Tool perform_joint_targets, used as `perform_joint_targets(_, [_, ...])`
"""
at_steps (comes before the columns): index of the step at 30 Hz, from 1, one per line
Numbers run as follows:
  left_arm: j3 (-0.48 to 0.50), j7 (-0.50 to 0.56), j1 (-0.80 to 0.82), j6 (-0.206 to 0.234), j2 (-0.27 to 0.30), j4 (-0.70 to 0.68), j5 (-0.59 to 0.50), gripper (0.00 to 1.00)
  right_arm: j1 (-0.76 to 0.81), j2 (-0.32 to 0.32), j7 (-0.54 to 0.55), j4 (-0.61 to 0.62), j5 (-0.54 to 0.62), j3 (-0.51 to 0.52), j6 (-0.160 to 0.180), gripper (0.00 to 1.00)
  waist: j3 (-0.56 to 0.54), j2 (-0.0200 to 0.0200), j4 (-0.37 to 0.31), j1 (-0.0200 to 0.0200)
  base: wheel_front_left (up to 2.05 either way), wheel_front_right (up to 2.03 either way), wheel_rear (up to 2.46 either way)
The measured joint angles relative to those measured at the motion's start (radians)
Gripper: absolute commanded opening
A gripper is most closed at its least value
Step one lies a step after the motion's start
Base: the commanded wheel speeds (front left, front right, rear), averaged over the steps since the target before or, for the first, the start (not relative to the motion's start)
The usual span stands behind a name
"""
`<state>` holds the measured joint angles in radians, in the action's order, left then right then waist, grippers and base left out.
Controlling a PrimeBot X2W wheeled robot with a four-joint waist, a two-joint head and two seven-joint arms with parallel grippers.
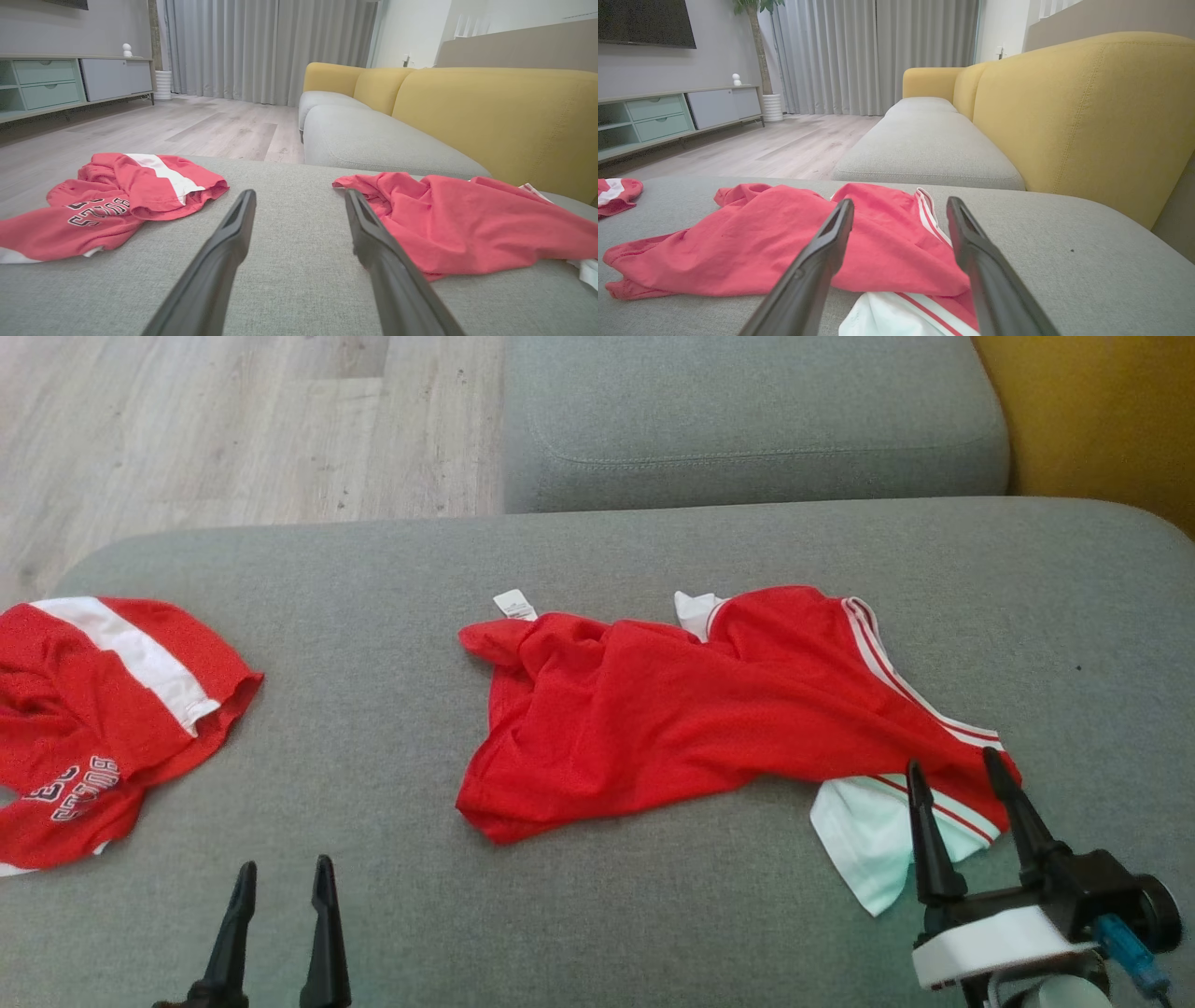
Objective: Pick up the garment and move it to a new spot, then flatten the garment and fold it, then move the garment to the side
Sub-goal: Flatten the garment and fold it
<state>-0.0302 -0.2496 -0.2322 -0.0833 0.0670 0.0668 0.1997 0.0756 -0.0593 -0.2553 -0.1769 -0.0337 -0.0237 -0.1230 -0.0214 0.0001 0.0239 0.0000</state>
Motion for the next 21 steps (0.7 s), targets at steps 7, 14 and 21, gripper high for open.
perform_joint_targets(7, [-0.034,-0.002,0.019,-0.024,-0.006,0.048,-0.016,1.00,-0.005,0.000,0.000,-0.004,0.000,-0.027,0.000,1.00,0.016,0.0000,-0.024,0.0000,0.00,0.00,0.00])
perform_joint_targets(14, [-0.145,0.047,0.236,-0.041,-0.013,0.301,0.019,1.00,-0.043,-0.009,0.000,-0.002,-0.003,-0.072,0.000,1.00,0.048,0.0000,-0.069,0.0000,0.00,0.00,0.00])
perform_joint_targets(21, [-0.167,0.135,0.434,-0.042,-0.008,0.501,0.089,1.00,-0.064,-0.020,0.000,-0.002,-0.013,-0.100,0.000,1.00,0.075,0.0000,-0.125,0.0002,0.00,0.00,0.00])
